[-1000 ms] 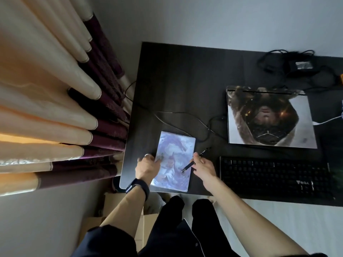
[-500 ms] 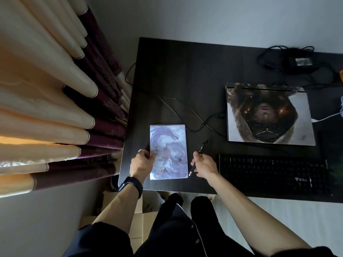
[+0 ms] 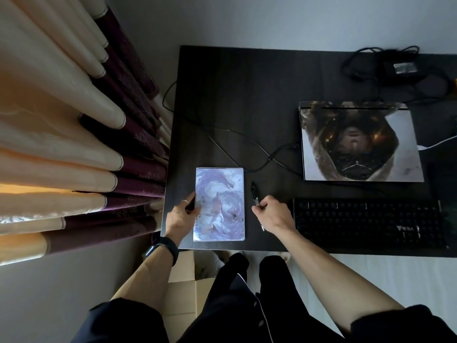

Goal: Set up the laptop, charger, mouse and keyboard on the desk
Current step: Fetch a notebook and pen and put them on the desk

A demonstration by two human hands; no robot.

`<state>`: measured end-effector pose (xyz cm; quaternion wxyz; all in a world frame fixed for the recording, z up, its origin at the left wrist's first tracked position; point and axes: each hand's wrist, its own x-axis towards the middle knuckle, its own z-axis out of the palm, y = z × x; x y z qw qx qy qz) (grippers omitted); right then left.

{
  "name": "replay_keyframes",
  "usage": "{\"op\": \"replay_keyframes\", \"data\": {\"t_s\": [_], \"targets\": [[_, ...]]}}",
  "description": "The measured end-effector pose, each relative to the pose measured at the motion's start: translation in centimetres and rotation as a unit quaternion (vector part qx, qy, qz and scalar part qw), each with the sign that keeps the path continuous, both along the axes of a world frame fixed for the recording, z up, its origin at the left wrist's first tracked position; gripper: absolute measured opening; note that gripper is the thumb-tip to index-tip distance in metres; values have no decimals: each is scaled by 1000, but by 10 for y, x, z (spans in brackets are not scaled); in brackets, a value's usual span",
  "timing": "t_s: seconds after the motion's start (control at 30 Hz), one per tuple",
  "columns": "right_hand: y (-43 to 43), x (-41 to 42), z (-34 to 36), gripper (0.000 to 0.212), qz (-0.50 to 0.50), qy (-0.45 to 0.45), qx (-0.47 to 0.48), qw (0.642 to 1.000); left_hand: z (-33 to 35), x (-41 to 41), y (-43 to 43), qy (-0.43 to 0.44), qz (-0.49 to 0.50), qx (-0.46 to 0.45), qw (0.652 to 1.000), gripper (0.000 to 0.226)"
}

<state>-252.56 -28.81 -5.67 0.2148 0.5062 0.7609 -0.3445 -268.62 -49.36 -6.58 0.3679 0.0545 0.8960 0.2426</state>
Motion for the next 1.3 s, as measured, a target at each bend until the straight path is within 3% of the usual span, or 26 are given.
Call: {"op": "replay_keyframes", "data": {"t_s": [0.3, 0.67, 1.3], "targets": [[-5, -3, -5, 33, -13, 16, 37, 999, -2, 2, -2, 14, -19, -12, 1000, 51], [-13, -6, -10, 18, 1, 29, 29, 999, -16, 11, -8, 49, -5, 4, 999, 52], [-22, -6, -14, 24, -36, 43, -12, 998, -28, 13, -7, 42, -6, -8, 999, 54]]}}
